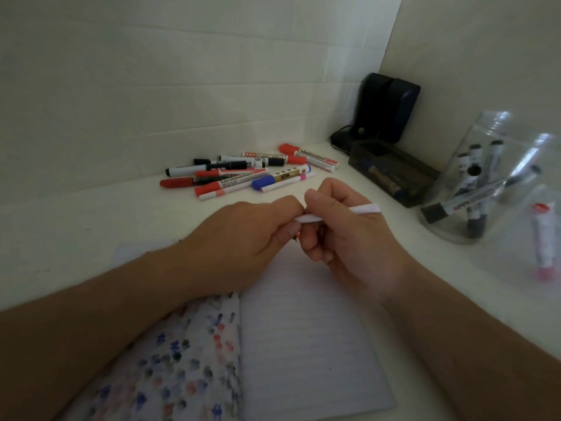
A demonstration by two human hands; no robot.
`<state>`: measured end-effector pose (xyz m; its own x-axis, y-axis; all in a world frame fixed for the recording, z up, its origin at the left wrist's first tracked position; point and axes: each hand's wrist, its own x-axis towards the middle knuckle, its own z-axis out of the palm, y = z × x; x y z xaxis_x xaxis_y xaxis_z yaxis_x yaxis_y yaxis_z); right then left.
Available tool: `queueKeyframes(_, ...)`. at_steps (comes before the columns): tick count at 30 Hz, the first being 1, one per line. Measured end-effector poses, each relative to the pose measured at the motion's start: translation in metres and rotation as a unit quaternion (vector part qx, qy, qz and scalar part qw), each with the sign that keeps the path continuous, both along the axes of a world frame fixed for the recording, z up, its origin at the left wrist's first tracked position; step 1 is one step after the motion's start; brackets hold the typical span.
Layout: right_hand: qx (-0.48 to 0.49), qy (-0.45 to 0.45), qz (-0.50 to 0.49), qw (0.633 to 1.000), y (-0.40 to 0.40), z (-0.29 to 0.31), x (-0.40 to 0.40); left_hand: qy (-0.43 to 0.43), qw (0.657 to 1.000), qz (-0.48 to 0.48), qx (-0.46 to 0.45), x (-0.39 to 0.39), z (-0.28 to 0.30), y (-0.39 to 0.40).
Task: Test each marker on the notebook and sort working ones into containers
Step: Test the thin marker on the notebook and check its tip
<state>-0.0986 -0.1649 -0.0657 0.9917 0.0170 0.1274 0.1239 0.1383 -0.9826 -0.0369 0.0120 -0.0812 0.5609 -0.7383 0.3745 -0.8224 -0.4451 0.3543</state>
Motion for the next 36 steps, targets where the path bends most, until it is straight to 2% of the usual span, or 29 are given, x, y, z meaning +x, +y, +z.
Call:
queueKeyframes(8, -0.006, -0.007, -0.006, 1.0, -0.014, 0.005, 0.01, 0.057, 0.998, 0.018, -0.026, 0.009, 0.005, 0.002)
queueKeyframes(12, 0.025, 0.006, -0.031, 0.999, -0.042, 0.014, 0.014, 0.076, 0.992, 0.091, 0.041, 0.012, 0.006, 0.008)
queueKeyframes(14, -0.053, 0.031, -0.073, 0.995, -0.049, 0.01, 0.015, 0.072, 0.987, 0.099, 0.101, 0.014, 0.003, 0.007)
queueKeyframes(17, -0.265, 0.053, -0.123, 0.955, -0.04, 0.002, 0.017, 0.089, 0.982, 0.103, 0.133, 0.017, 0.0, 0.002)
queueKeyframes(21, -0.342, 0.048, -0.123, 0.931, -0.027, -0.003, 0.019, 0.116, 0.976, 0.111, 0.145, 0.019, 0.001, -0.001)
queueKeyframes(24, -0.35, 0.048, -0.139, 0.925, -0.025, -0.006, 0.021, 0.118, 0.975, 0.112, 0.152, 0.019, 0.001, -0.002)
queueKeyframes(31, -0.296, 0.073, -0.164, 0.938, -0.026, -0.009, 0.025, 0.116, 0.973, 0.109, 0.169, 0.021, 0.001, -0.002)
queueKeyframes(36, -0.317, 0.069, -0.161, 0.932, -0.025, -0.01, 0.026, 0.121, 0.973, 0.105, 0.168, 0.02, 0.002, -0.003)
